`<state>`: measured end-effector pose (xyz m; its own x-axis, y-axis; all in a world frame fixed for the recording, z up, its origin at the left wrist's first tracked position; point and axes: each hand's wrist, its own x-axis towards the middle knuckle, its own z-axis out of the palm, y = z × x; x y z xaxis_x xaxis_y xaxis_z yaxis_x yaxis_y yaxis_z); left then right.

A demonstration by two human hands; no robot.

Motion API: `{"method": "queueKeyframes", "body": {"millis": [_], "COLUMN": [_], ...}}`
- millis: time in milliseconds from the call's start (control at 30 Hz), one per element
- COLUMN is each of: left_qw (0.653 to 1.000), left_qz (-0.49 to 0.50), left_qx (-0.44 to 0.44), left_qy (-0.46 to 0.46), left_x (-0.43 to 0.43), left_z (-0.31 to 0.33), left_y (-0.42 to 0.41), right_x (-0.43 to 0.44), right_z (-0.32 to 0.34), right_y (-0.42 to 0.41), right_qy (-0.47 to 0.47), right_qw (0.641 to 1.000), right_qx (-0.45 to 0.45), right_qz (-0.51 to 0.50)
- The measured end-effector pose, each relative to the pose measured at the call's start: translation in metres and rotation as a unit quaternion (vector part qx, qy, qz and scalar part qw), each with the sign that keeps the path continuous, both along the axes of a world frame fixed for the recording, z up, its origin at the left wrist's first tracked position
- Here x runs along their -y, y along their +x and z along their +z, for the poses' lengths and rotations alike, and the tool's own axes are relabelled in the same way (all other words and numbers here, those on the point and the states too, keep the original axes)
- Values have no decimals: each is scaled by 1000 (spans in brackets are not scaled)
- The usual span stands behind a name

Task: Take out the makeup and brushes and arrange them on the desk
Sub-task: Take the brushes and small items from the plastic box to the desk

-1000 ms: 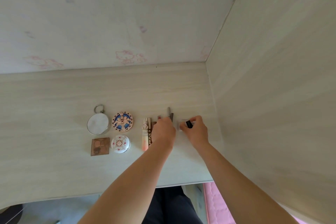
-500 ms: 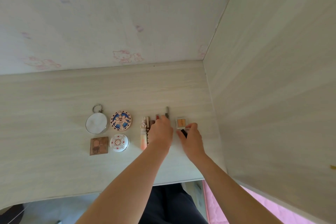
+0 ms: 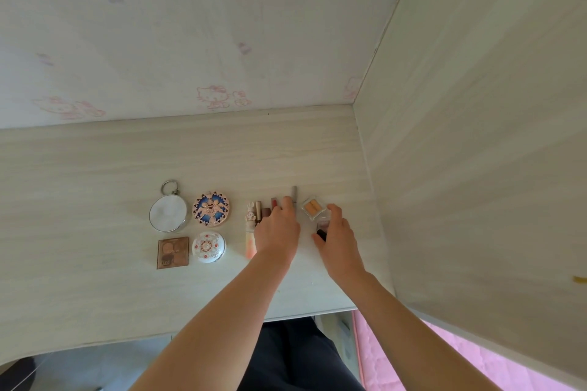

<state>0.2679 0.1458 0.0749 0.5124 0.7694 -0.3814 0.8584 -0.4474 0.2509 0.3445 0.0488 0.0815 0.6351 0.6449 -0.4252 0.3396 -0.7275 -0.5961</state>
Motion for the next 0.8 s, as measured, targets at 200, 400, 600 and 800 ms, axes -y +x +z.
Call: {"method": "queueKeyframes", "body": {"millis": [200,400,600,800], "left_qw": [999,999,998,999], "left_qz": [-44,-43,-48,-43], "left_qx": [-16,-20,-31,5], "left_qy": [11,15,13,17], "left_x": [3,1,-2,-6], "left_z": [0,0,0,2], "left_y": [-3,-6,-9,-16], "right_x": [-1,2,-3,-22], "right_z": [2,2,4,9], "right_y": [3,2,-2,-12], "right_qy": [-33,-34,8,48], "right_qw": [997,995,998,998], "right_qx": [47,61,36,-2], "right_qz": [59,75,58,51]}}
